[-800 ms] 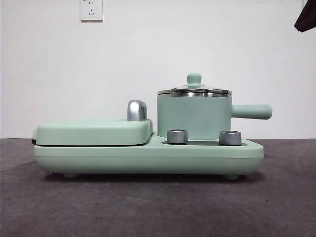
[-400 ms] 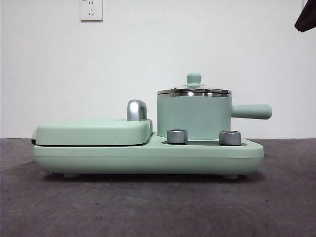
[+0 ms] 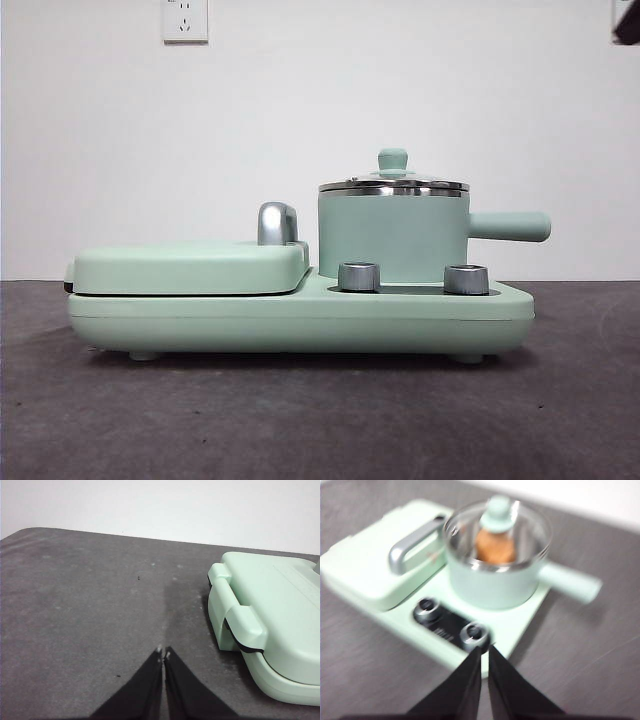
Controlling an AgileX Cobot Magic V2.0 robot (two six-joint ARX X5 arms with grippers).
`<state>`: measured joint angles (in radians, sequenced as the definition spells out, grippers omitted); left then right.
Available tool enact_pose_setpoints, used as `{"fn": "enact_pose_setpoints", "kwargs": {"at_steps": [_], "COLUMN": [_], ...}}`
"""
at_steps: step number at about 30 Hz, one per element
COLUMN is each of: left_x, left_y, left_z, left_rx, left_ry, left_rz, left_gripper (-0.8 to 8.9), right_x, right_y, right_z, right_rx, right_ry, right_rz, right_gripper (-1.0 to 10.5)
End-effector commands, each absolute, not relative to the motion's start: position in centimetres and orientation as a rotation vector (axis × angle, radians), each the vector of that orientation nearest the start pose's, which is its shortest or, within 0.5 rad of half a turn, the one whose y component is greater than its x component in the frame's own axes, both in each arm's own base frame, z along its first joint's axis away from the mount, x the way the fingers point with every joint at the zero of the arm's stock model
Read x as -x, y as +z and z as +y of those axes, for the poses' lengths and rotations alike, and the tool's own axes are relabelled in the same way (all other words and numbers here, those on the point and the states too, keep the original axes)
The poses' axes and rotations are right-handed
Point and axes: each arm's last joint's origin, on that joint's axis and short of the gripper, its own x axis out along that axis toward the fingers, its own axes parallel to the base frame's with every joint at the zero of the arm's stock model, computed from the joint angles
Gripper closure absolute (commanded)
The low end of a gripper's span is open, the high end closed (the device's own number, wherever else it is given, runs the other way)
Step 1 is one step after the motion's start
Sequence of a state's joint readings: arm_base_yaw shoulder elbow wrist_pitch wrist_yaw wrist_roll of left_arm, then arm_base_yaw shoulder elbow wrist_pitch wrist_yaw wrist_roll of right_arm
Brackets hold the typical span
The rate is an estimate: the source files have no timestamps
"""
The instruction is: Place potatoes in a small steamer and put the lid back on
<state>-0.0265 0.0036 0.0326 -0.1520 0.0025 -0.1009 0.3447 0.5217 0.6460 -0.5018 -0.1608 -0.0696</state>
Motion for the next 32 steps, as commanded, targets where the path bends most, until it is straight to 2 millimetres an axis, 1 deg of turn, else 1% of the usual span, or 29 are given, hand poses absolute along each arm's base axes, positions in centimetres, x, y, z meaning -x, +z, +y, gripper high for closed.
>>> {"fn": "enact_pose_setpoints", "kwargs": {"at_steps": [1,5,7,11,15,20,32], "left_x": [-9.6,-9.6,-9.6,-9.6,-9.6,-9.6,-9.6], "left_y": [15.4,15.4,15.4,15.4,15.4,15.4,15.4], "left_z": [-0.3,-0.3,-0.3,-0.3,-0.3,-0.3,-0.3], "left_rx": [0.108,0.108,0.108,0.108,0.108,0.108,0.108], "left_ry": [-0.022,-0.022,-0.022,-0.022,-0.022,-0.022,-0.022], "left_rz": [0.131,0.131,0.131,0.13,0.13,0.128,0.128], "left_gripper": [8.07,8.07,8.07,8.07,8.07,8.07,8.07], "right_x": [-10.4,-10.4,-10.3,-10.0,-9.6,-9.6,-9.6], "right_y": [25.6,20.1,18.1,15.7,15.8,15.7,15.8], "right_z": [3.3,1.9,1.4,1.1,1.0,1.2,1.2], "right_rx": [0.152,0.127,0.103,0.094,0.109,0.079,0.081], "right_ry": [0.441,0.305,0.26,0.223,0.222,0.24,0.239], "right_rz": [0.266,0.18,0.145,0.096,0.076,0.088,0.082], "right_gripper": [9.3,9.3,9.3,9.3,9.3,9.3,9.3]}}
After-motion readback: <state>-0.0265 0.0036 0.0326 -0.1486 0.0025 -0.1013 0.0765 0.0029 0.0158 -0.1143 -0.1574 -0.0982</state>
